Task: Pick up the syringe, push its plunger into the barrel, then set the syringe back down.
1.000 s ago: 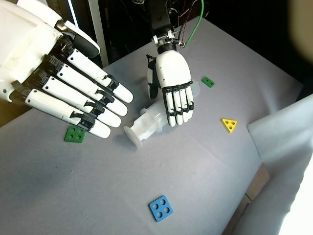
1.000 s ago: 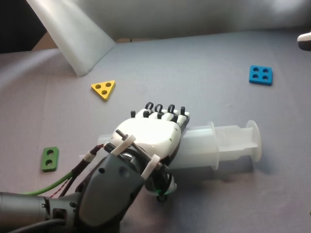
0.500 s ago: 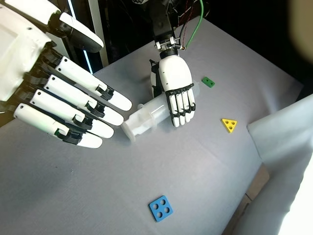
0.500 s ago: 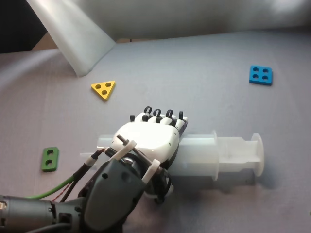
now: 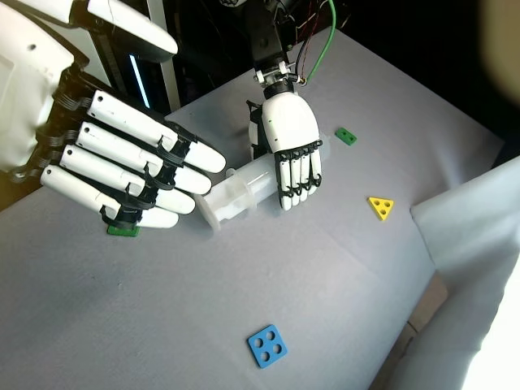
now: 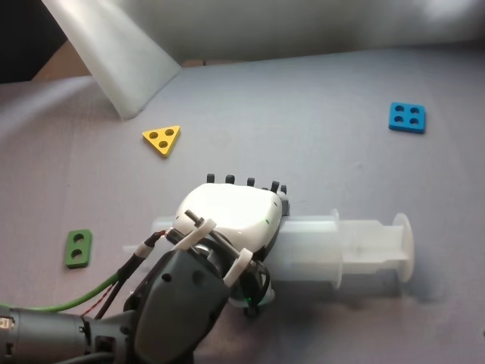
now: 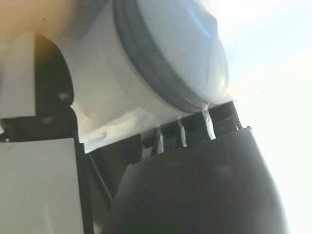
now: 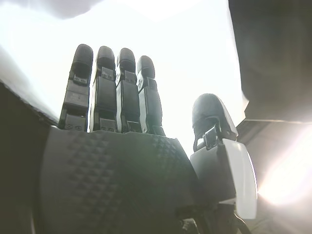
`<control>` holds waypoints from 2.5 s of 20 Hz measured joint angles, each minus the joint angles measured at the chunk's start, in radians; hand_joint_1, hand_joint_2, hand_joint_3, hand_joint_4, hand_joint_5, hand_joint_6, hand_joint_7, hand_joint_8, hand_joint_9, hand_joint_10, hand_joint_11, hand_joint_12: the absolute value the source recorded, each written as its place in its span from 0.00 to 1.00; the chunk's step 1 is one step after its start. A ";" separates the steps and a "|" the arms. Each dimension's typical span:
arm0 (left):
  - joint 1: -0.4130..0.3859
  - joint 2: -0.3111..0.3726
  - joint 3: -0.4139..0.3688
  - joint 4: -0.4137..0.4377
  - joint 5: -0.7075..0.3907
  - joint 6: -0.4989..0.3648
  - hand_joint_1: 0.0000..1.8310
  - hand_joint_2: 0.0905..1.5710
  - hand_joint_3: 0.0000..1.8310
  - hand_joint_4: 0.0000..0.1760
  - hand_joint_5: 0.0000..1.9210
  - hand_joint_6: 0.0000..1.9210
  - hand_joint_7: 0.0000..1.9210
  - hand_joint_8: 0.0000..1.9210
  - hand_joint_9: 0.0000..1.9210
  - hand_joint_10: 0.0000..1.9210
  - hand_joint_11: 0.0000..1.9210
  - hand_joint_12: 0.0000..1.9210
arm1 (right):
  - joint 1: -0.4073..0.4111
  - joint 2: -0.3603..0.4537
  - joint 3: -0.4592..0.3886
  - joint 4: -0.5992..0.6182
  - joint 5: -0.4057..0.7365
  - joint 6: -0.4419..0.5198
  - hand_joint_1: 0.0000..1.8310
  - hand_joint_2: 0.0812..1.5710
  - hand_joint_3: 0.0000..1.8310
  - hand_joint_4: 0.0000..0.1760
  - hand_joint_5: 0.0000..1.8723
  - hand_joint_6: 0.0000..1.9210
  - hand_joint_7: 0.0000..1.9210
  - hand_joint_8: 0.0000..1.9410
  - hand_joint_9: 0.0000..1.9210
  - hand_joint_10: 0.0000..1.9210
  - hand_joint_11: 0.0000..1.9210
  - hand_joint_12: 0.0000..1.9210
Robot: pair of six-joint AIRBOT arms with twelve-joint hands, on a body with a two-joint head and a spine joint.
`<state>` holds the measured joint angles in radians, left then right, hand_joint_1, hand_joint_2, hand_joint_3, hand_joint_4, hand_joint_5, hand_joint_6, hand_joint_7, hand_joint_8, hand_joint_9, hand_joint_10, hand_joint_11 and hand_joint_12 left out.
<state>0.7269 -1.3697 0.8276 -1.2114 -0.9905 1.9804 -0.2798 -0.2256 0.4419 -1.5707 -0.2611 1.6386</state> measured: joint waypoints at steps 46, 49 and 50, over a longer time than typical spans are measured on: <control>-0.311 0.128 -0.082 -0.151 0.135 0.039 0.73 0.78 0.00 0.00 0.39 0.62 0.35 0.80 0.35 0.82 0.27 0.78 | -0.105 -0.103 -0.062 0.417 -0.237 0.130 0.00 0.80 0.00 0.00 0.15 0.00 0.14 0.00 0.10 0.00 0.00 0.22; -0.314 0.128 -0.082 -0.151 0.134 0.045 0.73 0.78 0.00 0.00 0.39 0.63 0.36 0.79 0.35 0.82 0.27 0.78 | -0.105 -0.111 -0.064 0.415 -0.245 0.130 0.00 0.80 0.00 0.00 0.15 0.00 0.12 0.00 0.09 0.00 0.00 0.21; -0.314 0.128 -0.082 -0.151 0.134 0.046 0.73 0.78 0.00 0.00 0.40 0.62 0.36 0.79 0.35 0.81 0.27 0.78 | -0.105 -0.116 -0.064 0.415 -0.249 0.130 0.00 0.80 0.00 0.00 0.14 0.00 0.12 0.00 0.09 0.00 0.00 0.21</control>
<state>0.4133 -1.2415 0.7456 -1.3628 -0.8566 2.0266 -0.3851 -0.3412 0.3779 -1.1557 -0.5102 1.7683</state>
